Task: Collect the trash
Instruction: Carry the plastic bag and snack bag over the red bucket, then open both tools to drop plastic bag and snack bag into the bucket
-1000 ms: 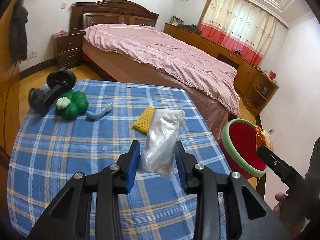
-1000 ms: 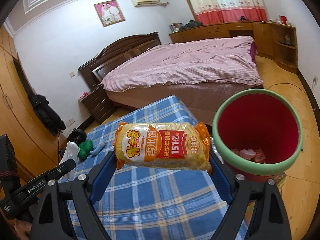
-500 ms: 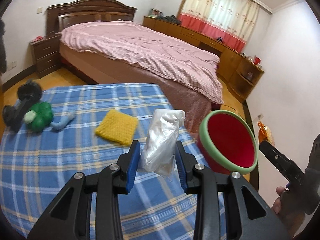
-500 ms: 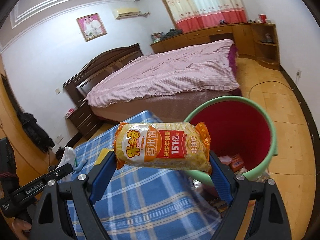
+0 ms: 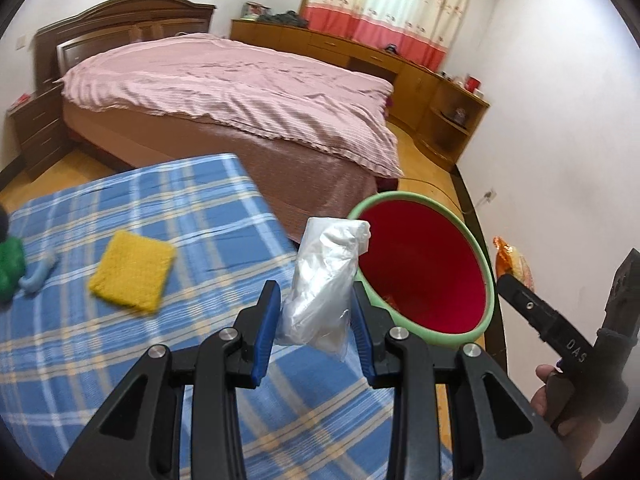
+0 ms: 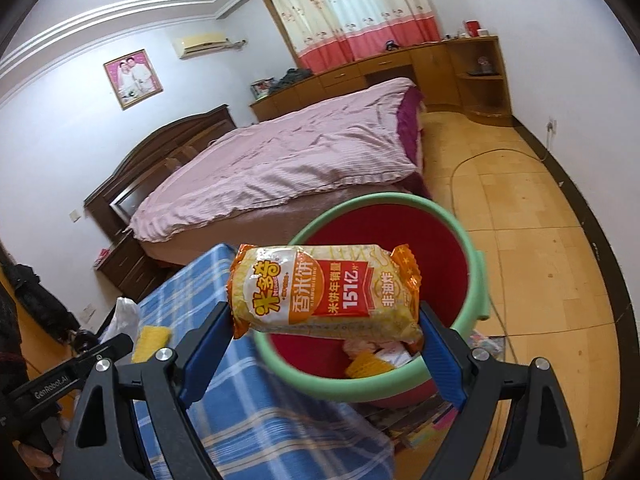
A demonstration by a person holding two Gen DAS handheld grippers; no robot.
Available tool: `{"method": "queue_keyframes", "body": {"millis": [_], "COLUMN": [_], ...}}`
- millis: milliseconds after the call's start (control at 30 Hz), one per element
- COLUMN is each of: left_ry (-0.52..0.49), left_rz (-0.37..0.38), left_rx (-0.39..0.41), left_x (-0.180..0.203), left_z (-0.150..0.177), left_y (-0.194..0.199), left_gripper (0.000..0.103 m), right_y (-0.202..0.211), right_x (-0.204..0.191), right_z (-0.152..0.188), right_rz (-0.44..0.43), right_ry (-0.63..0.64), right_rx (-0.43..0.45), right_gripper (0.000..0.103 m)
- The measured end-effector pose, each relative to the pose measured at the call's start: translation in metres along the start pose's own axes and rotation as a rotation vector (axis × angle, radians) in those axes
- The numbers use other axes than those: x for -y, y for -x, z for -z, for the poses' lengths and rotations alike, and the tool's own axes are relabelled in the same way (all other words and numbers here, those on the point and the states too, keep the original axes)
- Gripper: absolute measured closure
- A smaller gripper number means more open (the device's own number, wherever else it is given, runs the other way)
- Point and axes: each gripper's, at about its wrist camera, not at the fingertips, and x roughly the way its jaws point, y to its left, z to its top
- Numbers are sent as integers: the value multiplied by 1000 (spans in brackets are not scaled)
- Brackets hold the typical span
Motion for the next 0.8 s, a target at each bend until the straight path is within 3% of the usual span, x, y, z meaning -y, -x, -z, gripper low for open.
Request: {"method": "queue_keyframes", "body": {"millis": [333, 800], "left_ry": [-70, -149], "left_rz": [49, 76], "left_rx": [-81, -110], "left_x": [39, 70], "left_z": [-4, -6], "left_y": [-55, -98], "left_gripper": [68, 68], "right_y": [-26, -44], "right_x": [30, 55], "right_z": [2, 5], "right_rz": [72, 63], "right_ry": [-2, -39], "right_rx": [-12, -39], "right_gripper": [13, 13]}}
